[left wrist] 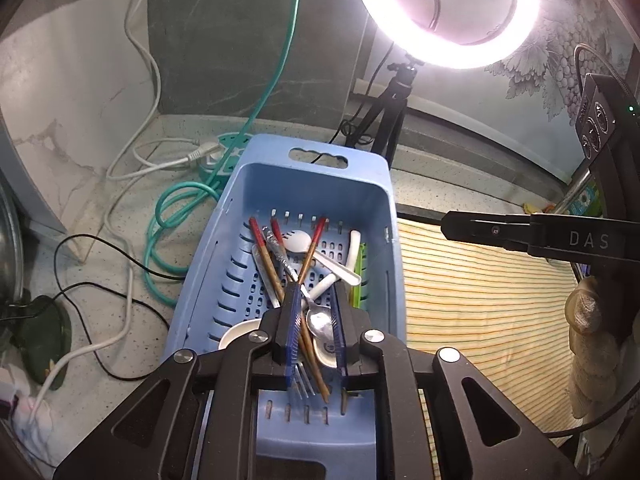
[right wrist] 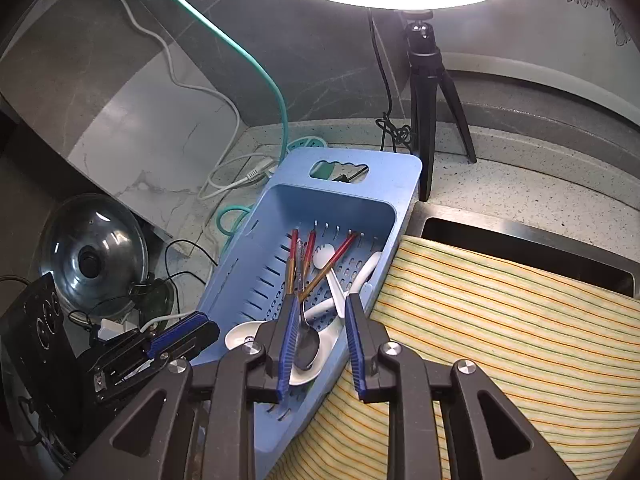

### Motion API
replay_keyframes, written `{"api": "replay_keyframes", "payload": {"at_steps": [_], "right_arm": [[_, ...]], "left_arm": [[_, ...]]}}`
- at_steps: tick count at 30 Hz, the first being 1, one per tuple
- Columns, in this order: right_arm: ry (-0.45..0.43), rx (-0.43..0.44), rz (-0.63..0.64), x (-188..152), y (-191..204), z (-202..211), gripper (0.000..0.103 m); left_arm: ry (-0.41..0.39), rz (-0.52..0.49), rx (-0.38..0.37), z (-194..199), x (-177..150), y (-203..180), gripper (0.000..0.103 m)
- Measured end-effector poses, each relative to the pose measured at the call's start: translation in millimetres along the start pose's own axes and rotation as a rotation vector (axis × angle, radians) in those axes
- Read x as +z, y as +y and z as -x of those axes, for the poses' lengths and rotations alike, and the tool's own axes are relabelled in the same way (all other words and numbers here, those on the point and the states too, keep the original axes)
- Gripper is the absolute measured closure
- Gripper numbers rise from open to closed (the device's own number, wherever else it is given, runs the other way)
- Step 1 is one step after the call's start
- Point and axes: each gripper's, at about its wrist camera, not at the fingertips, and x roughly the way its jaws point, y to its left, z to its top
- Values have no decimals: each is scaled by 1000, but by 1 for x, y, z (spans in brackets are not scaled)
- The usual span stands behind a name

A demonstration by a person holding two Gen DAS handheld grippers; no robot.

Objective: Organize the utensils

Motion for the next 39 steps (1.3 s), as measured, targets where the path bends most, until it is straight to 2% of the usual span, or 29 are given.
{"api": "replay_keyframes", "payload": {"at_steps": [4, 6, 8, 9, 13, 16, 18, 22, 27, 39], "right_arm": [[-29, 8, 22, -7, 1, 21, 69], [-41, 8, 38, -10, 3, 31, 65], [-56, 5, 54, -15, 3, 42, 56], [-63, 3, 61, -18, 3, 46, 49], [-82, -26, 101, -28, 2, 62, 38], [-100, -62, 134, -38, 0, 72, 32], [-112, -79, 147, -45, -4, 78, 31], [-109, -90, 147, -60, -12, 86, 31], [-150, -127, 143, -76, -18, 102, 31], [-183, -145, 178, -83, -13, 122, 31]], "left_arm": [[-30, -13, 6, 18, -4, -13, 87], [-46, -22, 15, 27, -7, -21, 72], [-63, -20, 23, 36, -10, -27, 60], [-70, -15, 21, 40, -12, -29, 57], [-94, 8, 37, 55, -19, -37, 44], [-105, 18, 57, 64, -25, -44, 39], [-112, 27, 75, 70, -29, -48, 33], [-122, 46, 94, 80, -37, -52, 33], [-119, 58, 115, 91, -45, -58, 33], [-126, 75, 134, 104, -51, -65, 32]]}}
